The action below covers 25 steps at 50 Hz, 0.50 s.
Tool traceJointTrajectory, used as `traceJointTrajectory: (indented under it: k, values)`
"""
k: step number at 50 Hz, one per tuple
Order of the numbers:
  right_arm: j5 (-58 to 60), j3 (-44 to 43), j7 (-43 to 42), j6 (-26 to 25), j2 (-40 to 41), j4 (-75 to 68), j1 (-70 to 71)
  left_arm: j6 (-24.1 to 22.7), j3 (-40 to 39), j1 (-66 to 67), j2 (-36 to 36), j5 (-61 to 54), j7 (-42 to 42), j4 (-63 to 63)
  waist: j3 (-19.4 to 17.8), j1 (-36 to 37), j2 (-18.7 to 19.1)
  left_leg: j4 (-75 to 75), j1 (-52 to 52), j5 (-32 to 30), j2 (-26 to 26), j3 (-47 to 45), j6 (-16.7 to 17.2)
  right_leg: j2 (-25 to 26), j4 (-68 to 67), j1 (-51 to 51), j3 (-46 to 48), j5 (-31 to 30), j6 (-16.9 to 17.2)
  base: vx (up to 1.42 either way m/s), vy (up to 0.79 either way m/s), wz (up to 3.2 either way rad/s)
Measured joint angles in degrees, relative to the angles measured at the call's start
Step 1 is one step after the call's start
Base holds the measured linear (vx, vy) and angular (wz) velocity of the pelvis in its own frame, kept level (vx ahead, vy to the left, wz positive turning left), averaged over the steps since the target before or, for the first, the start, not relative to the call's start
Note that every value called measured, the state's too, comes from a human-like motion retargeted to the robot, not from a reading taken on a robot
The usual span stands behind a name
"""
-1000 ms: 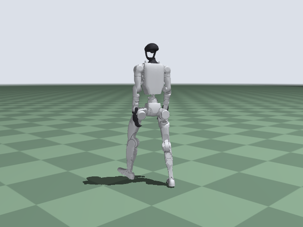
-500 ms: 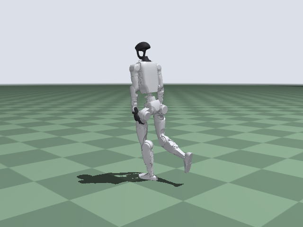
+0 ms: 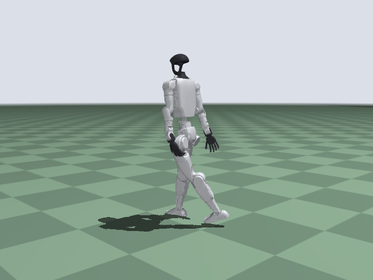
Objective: In place motions
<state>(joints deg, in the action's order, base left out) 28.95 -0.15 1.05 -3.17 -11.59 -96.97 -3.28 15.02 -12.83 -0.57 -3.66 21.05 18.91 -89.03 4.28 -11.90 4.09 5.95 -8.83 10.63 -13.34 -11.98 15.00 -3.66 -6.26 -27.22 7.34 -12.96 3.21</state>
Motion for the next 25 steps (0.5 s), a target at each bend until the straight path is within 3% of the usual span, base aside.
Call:
traceJointTrajectory:
  k: [3,5,7,10,12,18,20,23,25]
  values:
    - [-0.2,-0.9,0.9,0.2,0.0,0.9,0.5,0.5,-1.4,1.7,-0.1,-0.1,0.8,0.0,1.3,-1.7,-0.5,9.7,2.7,-12.6,0.4,-7.3,0.0,-3.9,-5.5,1.4,-1.1,6.6,2.6,0.74,0.36,0.92]
    - [-0.7,-1.0,1.8,0.6,0.0,2.6,1.3,0.3,-1.8,1.8,0.1,-0.3,0.5,0.6,1.4,-0.2,-3.2,20.2,7.2,-21.5,1.3,-16.0,0.0,-7.0,-7.7,2.8,-2.8,10.5,3.5,0.64,0.1,0.57]
    - [-1.4,0.0,2.1,1.0,0.1,4.9,2.3,-0.5,-1.0,1.3,-0.3,0.0,0.4,1.6,0.9,-0.2,-6.5,29.9,11.1,-25.0,3.1,-21.7,0.0,-11.0,-8.1,5.6,0.9,12.8,2.8,0.75,-0.22,0.65]
    - [-1.7,2.9,2.3,1.8,0.0,7.0,4.5,-1.1,0.2,1.2,-0.7,2.2,0.4,3.7,-0.5,1.5,-9.7,37.2,12.8,-21.1,10.5,-29.3,0.0,-10.7,-7.8,11.7,2.2,17.7,0.3,0.81,-0.46,0.12]
    - [0.2,4.3,2.2,2.0,-0.4,8.2,6.4,-1.6,0.7,1.6,-0.8,2.4,-1.3,4.6,-1.8,4.1,-9.8,39.8,16.2,-18.8,13.5,-31.2,0.0,-8.8,-6.1,16.2,2.8,19.3,-0.7,0.64,-0.19,-0.3]
    - [5.0,8.5,2.1,4.0,-2.0,12.1,11.7,-2.2,-0.5,3.1,-0.3,1.8,-2.4,4.1,-3.2,11.9,-6.3,26.5,31.7,-9.7,15.9,-22.0,-1.1,-1.0,-0.9,26.0,2.8,22.4,-2.7,0.62,0.09,-0.5]
    - [5.7,9.2,1.9,4.7,-2.2,13.0,13.3,-2.0,-1.6,3.9,0.1,0.9,-2.6,3.0,-3.8,14.5,-5.8,16.5,33.6,-6.2,16.6,-18.4,-6.5,0.5,0.0,29.1,1.6,23.6,-3.0,0.67,0.26,-0.81]
    - [6.0,9.2,2.0,5.3,-1.8,13.4,16.0,-1.7,-3.7,4.4,0.6,-0.5,-3.1,0.0,-3.4,16.1,-6.9,1.5,35.1,-0.1,15.3,-13.9,-18.3,-0.6,1.1,32.4,1.1,25.3,-2.5,0.51,0.31,-0.34]
    - [5.5,9.5,2.1,5.7,-1.1,13.5,17.3,-1.6,-5.2,5.0,0.5,-1.2,-3.1,-2.4,-2.7,15.9,-8.3,-5.5,34.8,1.2,14.8,-13.5,-21.6,-2.1,1.5,34.6,1.3,26.2,-2.0,0.69,0.44,-0.14]
